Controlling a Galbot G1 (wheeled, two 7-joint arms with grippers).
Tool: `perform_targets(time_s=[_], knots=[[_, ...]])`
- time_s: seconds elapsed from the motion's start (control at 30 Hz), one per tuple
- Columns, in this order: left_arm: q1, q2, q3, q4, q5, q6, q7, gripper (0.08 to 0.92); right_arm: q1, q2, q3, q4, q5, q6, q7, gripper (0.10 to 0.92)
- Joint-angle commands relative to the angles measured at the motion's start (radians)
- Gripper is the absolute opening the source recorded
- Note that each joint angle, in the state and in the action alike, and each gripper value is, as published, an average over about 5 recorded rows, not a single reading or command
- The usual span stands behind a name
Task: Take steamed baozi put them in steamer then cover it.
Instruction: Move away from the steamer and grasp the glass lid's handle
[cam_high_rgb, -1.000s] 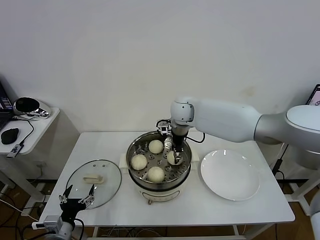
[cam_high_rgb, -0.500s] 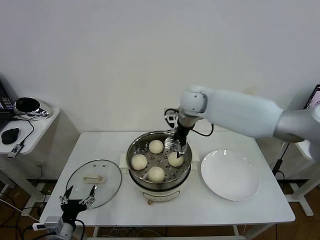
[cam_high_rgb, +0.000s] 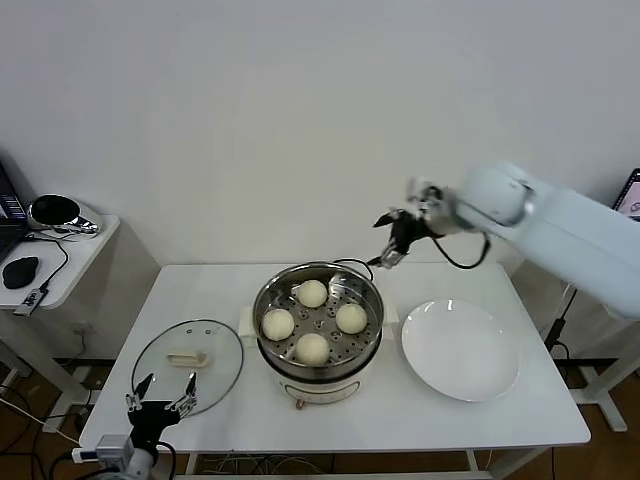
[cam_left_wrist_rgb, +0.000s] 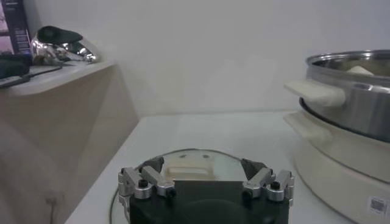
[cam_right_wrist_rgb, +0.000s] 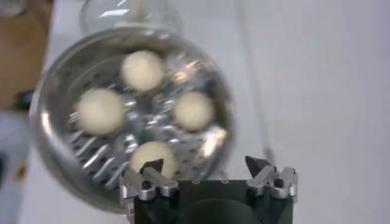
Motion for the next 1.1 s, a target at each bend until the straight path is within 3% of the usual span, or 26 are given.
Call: perform_targets(time_s=[0.03,0.27,0.67,0.93,1.1], knots=[[0.009,0.001,0.012,-0.023,-0.020,0.026,-0.004,0.823,-0.919,-0.231,0.960,0.184,0.067,0.169,0.369,0.823],[0.009,-0.005,0.018,-0.028,-0.015,0.027,-0.006,0.823,-1.380,0.005,1.445,0.248,0.061,0.273,0.473,0.823],[-0.010,0.011,0.010,0.002,0.048,0.007,-0.026,0.823,-1.651,0.510,1.612,0.249,0.064,0.453,0.523,0.823],[-0.058,0.030,0.017,0.061,0.201,-0.079,-0.031,0.823,-1.772,0.595,1.593,0.240,0.015,0.454,0.476,0.823],[-0.106,0.061,0.049,0.136,0.691,-0.290,-0.148,0.823,-1.822,0.603,1.574,0.269,-0.030,0.450,0.452,0.823]])
